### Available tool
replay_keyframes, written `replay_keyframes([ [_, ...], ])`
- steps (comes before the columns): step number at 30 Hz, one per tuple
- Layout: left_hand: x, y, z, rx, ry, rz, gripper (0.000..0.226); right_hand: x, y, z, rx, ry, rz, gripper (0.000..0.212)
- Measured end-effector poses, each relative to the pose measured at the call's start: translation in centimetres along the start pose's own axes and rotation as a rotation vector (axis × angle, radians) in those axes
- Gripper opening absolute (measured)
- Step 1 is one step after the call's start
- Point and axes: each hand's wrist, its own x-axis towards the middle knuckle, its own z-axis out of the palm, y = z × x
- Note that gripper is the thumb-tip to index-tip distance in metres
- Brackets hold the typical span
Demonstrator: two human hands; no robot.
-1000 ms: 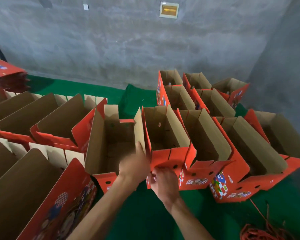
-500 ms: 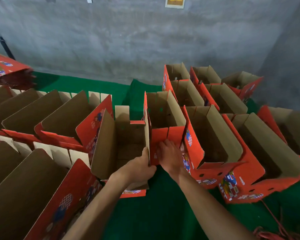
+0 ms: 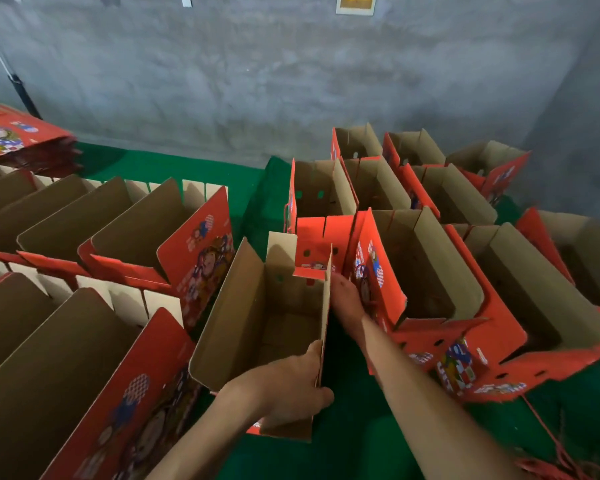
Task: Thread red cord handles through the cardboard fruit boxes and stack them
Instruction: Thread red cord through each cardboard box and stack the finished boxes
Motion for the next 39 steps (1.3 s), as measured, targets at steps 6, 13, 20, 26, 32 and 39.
replay_keyframes([
  [6,0.0,1.7,3.2,-0.229,-0.011,0.136,0.087,-4.7,2.0,-2.9,0.212,0.005,0.014,0.026],
  [13,1.2,5.6,5.7,-0.455,0.276,0.24,0.044,-10.5,4.0,-6.0,0.142,0.094,-0.056,0.033],
  [20,2.0,8.2,9.5,-0.418,0.338,0.23,0.03,-16.4,7.1,-9.0,0.004,0.101,-0.139,0.029],
  [26,2.7,11.2,11.9,-0.336,0.311,0.349,0.031,-19.2,8.7,-12.9,0.013,0.275,-0.144,0.029],
  [32,2.9,14.1,13.7,-0.308,0.231,0.401,0.037,-19.7,11.0,-17.1,-0.042,0.396,-0.224,0.033],
  [39,3.4,15.3,15.3,-0.207,0.351,0.089,0.035,-22.5,18.6,-22.8,-0.656,0.401,0.2,0.024],
])
